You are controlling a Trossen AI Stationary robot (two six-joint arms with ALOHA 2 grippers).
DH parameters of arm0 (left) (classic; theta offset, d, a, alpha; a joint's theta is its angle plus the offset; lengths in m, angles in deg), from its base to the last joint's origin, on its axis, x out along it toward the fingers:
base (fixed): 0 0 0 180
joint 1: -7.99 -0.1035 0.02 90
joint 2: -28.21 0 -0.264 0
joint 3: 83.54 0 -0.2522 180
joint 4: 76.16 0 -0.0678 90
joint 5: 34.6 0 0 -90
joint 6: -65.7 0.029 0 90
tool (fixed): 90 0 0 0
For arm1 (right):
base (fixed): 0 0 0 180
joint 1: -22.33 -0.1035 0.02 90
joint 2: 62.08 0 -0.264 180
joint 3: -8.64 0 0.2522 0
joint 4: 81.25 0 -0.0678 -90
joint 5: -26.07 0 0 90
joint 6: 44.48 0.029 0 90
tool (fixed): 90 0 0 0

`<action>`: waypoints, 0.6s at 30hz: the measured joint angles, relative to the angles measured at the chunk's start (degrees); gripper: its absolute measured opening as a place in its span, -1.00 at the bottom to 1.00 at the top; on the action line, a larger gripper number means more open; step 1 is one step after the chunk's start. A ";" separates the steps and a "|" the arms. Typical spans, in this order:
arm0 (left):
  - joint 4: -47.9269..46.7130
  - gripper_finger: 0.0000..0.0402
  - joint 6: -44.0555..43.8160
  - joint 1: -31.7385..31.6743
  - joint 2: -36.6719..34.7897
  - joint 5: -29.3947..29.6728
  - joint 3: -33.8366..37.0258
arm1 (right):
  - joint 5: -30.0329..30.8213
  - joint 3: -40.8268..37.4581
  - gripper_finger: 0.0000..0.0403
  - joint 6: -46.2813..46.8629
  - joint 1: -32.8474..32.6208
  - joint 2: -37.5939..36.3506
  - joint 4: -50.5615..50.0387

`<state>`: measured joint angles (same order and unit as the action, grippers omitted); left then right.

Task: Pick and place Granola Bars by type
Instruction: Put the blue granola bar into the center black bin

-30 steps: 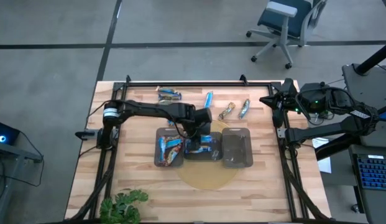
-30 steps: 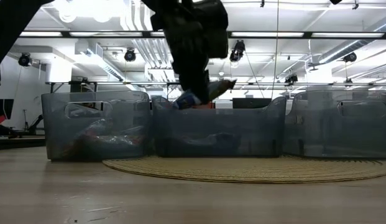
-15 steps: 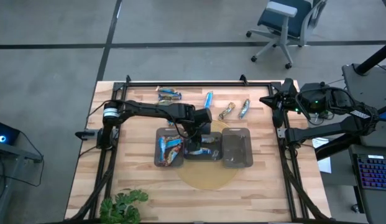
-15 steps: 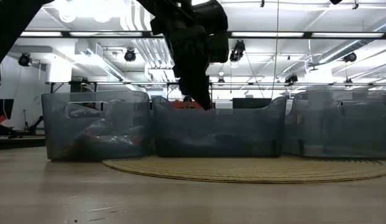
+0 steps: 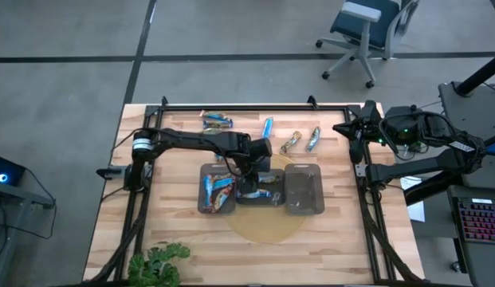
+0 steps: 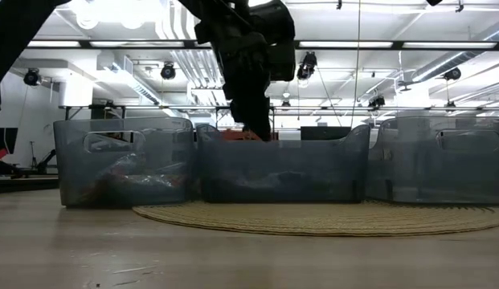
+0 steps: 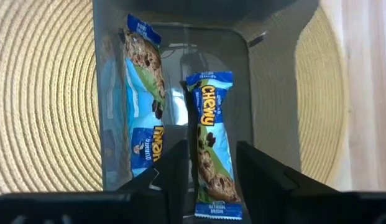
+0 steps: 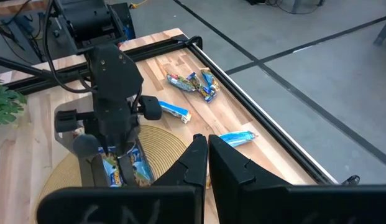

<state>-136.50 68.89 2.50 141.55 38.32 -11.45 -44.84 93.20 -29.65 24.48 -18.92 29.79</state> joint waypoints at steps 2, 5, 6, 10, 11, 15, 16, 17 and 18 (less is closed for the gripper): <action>-1.25 -0.47 0.84 0.00 0.00 -0.02 -1.35 | 0.00 -0.01 -0.96 0.00 0.00 0.00 0.00; -3.65 -0.59 2.38 -0.20 -0.02 0.00 -3.00 | 0.00 0.00 -0.96 0.00 0.00 0.00 0.00; -4.46 -0.65 2.56 -0.34 -0.01 0.00 -3.64 | 0.00 0.00 -0.96 0.02 0.00 0.00 0.00; -6.95 -0.88 3.26 -0.63 -0.09 0.00 -7.22 | 0.00 -0.01 -0.96 0.13 0.00 0.00 -0.04; -7.79 -0.94 3.71 -0.66 -0.09 0.02 -8.21 | -0.01 -0.01 -0.96 0.17 0.00 0.00 -0.07; -10.76 -0.99 4.57 -0.64 -0.13 0.03 -12.61 | -0.02 -0.02 -0.96 0.17 0.00 0.02 -0.09; -11.72 -1.00 4.75 -0.68 -0.13 0.15 -13.82 | 0.00 -0.02 -0.96 0.17 0.00 0.02 -0.09; -12.58 -1.00 5.08 -0.68 -0.13 0.42 -15.05 | 0.00 -0.02 -0.96 0.17 0.00 0.02 -0.11; -13.53 -1.00 5.49 -0.70 -0.13 0.64 -16.26 | -0.02 -0.01 -0.96 0.17 0.00 0.02 -0.11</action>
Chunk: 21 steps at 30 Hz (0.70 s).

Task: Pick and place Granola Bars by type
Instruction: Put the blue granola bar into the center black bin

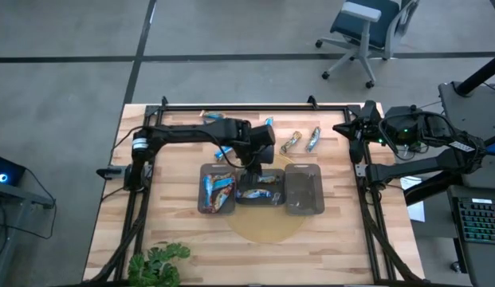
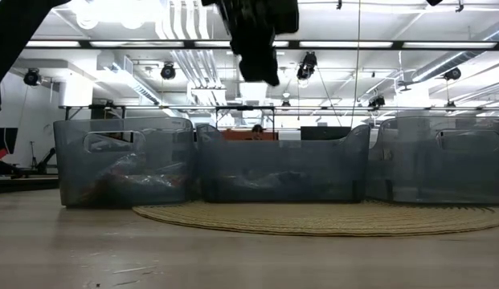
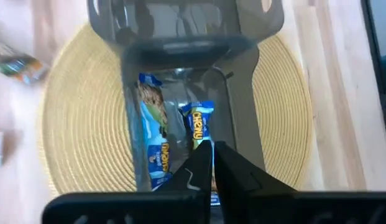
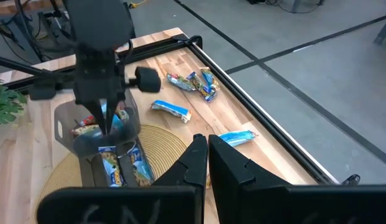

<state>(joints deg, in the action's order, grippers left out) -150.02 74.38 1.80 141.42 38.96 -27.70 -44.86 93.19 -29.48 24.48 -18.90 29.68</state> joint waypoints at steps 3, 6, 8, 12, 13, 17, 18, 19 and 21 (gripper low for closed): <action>-2.36 -1.00 0.53 -0.07 0.00 1.06 -3.72 | 0.01 0.00 -0.96 -0.01 0.00 -0.02 0.00; -4.51 -1.00 0.60 -0.09 -0.04 2.22 -7.35 | 0.00 -0.01 -0.96 -0.01 0.00 -0.04 0.00; -5.76 -1.00 0.70 -0.07 -0.04 3.12 -9.77 | 0.00 -0.01 -0.96 0.01 0.00 -0.04 0.00; -6.70 -1.00 0.73 -0.07 -0.11 3.59 -13.88 | 0.00 -0.01 -0.96 -0.17 0.00 -0.04 -0.01; -6.89 -1.00 0.74 -0.07 -0.12 3.65 -14.81 | 0.00 0.00 -0.96 -0.17 0.00 -0.04 -0.01; -6.80 -1.00 0.77 -0.07 -1.80 4.85 -16.19 | 0.00 0.01 -0.96 -0.10 0.00 -0.04 -0.09; -6.95 -1.00 0.77 -0.07 -2.53 5.76 -16.05 | 0.00 -0.01 -0.96 -0.02 0.00 -0.04 -0.21; -7.04 -1.00 0.77 -0.07 -3.13 6.79 -15.85 | 0.00 -0.01 -0.96 -0.01 0.00 -0.03 -0.26; -6.96 -1.00 0.74 -0.07 -4.63 8.26 -15.31 | 0.00 -0.01 -0.96 -0.03 0.00 -0.04 -0.26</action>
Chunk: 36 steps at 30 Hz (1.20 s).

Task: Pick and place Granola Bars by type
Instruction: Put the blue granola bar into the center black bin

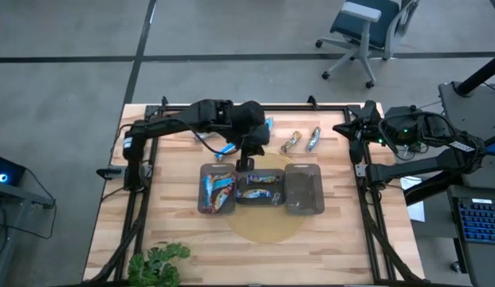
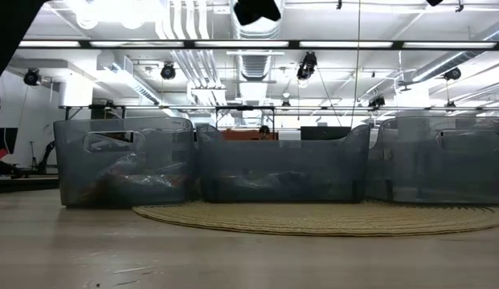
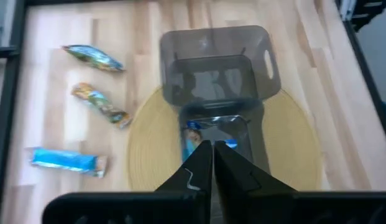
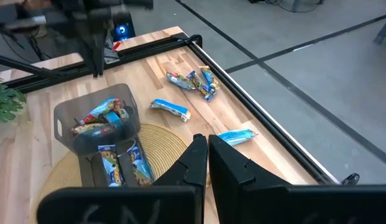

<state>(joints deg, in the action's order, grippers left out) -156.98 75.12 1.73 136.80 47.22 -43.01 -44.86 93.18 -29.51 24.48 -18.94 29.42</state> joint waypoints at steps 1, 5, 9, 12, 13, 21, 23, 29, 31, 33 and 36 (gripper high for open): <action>-0.01 -1.00 -0.04 0.00 -0.65 0.54 0.25 | 0.00 0.00 -0.96 -0.01 0.00 0.00 0.01; -0.05 -1.00 -0.07 -0.02 -3.04 2.33 0.53 | 0.00 0.00 -0.96 -0.12 0.00 0.00 0.01; 1.02 -1.00 -0.02 -0.61 -5.73 2.45 1.57 | 0.00 0.00 -0.96 -0.09 0.00 0.02 0.02; 2.75 -1.00 -0.02 -1.27 -8.02 2.81 3.68 | 0.00 0.00 -0.96 0.06 0.00 0.02 0.04; 3.19 -1.00 -0.05 -1.52 -8.85 3.29 4.65 | -0.02 0.00 -0.96 0.06 0.00 0.02 0.04; 9.48 -1.00 -0.34 -5.05 -18.77 5.68 17.97 | -1.53 0.00 -0.96 0.50 -0.11 0.04 0.06; 13.42 -1.00 -0.36 -6.68 -22.02 5.78 22.90 | -1.53 0.00 -0.96 0.52 -0.11 0.04 0.08; 24.67 -1.00 -0.63 -11.62 -30.26 5.77 37.26 | -1.53 0.00 -0.96 0.51 -0.13 0.09 0.08; 27.79 -1.00 -1.74 -13.04 -32.42 5.79 41.16 | -1.51 0.00 -0.96 0.50 -0.13 0.09 0.08; 29.89 -1.00 -2.53 -14.14 -34.12 5.79 44.67 | -1.51 0.00 -0.96 0.50 -0.13 0.09 0.09; 30.82 -1.00 -2.59 -15.40 -36.01 5.77 48.58 | -1.53 0.00 -0.96 0.50 -0.13 0.09 0.10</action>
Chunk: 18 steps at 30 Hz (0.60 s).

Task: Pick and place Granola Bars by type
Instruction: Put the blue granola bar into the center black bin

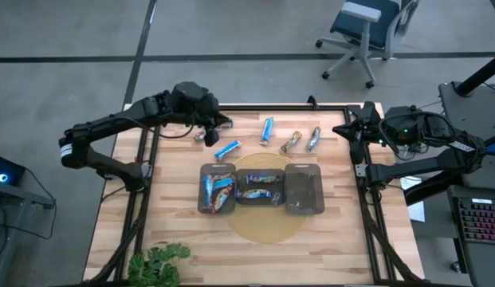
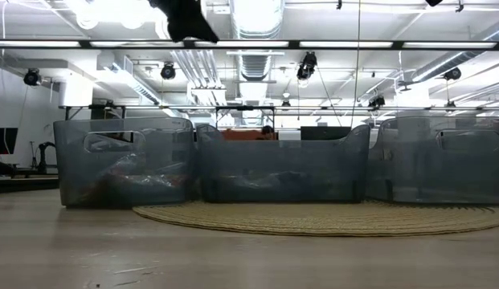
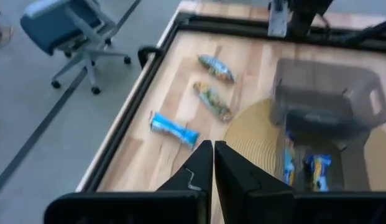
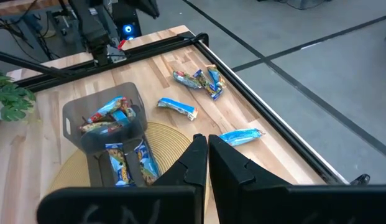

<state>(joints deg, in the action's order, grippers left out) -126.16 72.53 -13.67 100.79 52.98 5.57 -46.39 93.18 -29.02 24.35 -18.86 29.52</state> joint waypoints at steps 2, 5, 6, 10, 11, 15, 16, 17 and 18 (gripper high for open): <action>0.01 -1.00 0.00 -0.70 -0.53 0.00 1.90 | 0.02 0.00 -0.96 0.00 0.00 0.00 -0.02; -0.26 -1.00 -0.19 -1.92 -0.55 0.23 3.37 | 0.02 0.00 -0.96 0.00 0.00 0.00 -0.02; -0.28 -0.99 -0.38 -2.34 -0.38 0.40 3.45 | 0.02 0.00 -0.96 -0.02 0.00 0.00 -0.02; -0.21 -0.89 -0.47 -5.03 0.40 0.42 3.43 | 0.04 -0.09 -0.96 0.00 0.00 0.00 0.00; -0.20 -0.84 -0.76 -5.73 0.55 0.43 3.43 | 0.04 -0.09 -0.96 0.00 0.00 0.00 0.00; -0.23 -0.59 -3.37 -8.73 0.72 -0.01 3.43 | 0.04 -0.09 -0.96 0.20 0.00 0.00 0.00; -0.23 -0.52 -3.41 -9.36 0.72 -0.42 3.43 | 0.06 -0.09 -0.96 0.24 0.00 0.00 0.00; -0.22 -0.45 -3.43 -9.97 0.72 -0.63 3.43 | 0.06 -0.09 -0.96 0.42 0.00 0.00 0.00; -0.23 -0.39 -3.45 -10.50 0.72 -0.70 3.43 | 0.06 -0.09 -0.96 0.57 0.00 0.00 0.00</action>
<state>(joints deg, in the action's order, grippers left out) -126.39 69.07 -24.16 101.51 52.29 9.00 -46.33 93.09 -28.44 24.35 -18.86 29.52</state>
